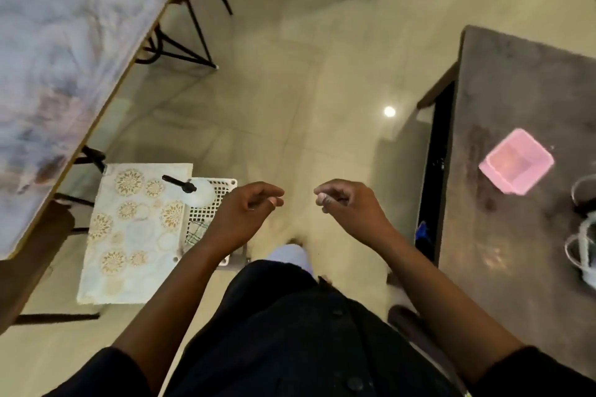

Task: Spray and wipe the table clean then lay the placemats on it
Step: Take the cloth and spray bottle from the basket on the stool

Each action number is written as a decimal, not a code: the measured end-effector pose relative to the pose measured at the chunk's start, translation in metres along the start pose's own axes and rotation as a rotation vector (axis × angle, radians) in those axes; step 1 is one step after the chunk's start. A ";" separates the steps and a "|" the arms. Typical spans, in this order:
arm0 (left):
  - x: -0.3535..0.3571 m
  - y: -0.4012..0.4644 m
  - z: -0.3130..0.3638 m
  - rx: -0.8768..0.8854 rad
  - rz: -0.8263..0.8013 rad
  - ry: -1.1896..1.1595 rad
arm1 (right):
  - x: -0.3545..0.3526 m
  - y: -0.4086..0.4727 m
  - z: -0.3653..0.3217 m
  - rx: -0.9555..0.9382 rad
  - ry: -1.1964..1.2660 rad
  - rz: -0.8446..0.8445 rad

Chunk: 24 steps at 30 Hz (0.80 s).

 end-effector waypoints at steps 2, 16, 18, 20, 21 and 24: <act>-0.009 0.023 0.002 -0.035 0.068 -0.030 | -0.002 0.036 -0.015 -0.023 -0.053 -0.071; -0.117 0.180 -0.010 -0.247 0.391 -0.209 | 0.040 0.288 -0.146 -0.242 -0.321 -0.511; -0.135 0.190 -0.011 -0.280 0.458 -0.241 | 0.055 0.317 -0.166 -0.265 -0.319 -0.567; -0.149 0.199 -0.012 -0.310 0.511 -0.267 | 0.071 0.344 -0.181 -0.271 -0.319 -0.628; -0.155 0.203 -0.015 -0.334 0.539 -0.279 | 0.080 0.357 -0.189 -0.283 -0.332 -0.668; -0.167 0.210 -0.022 -0.412 0.641 -0.315 | 0.109 0.395 -0.210 -0.342 -0.385 -0.800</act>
Point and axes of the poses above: each hand's wrist, its own y-axis towards the middle knuckle, its own x-axis out of the palm, z = x × y, the point moved 8 cm from there along y, towards the middle knuckle, and after that the axes turned 7 degrees about y, right-handed, at the moved point
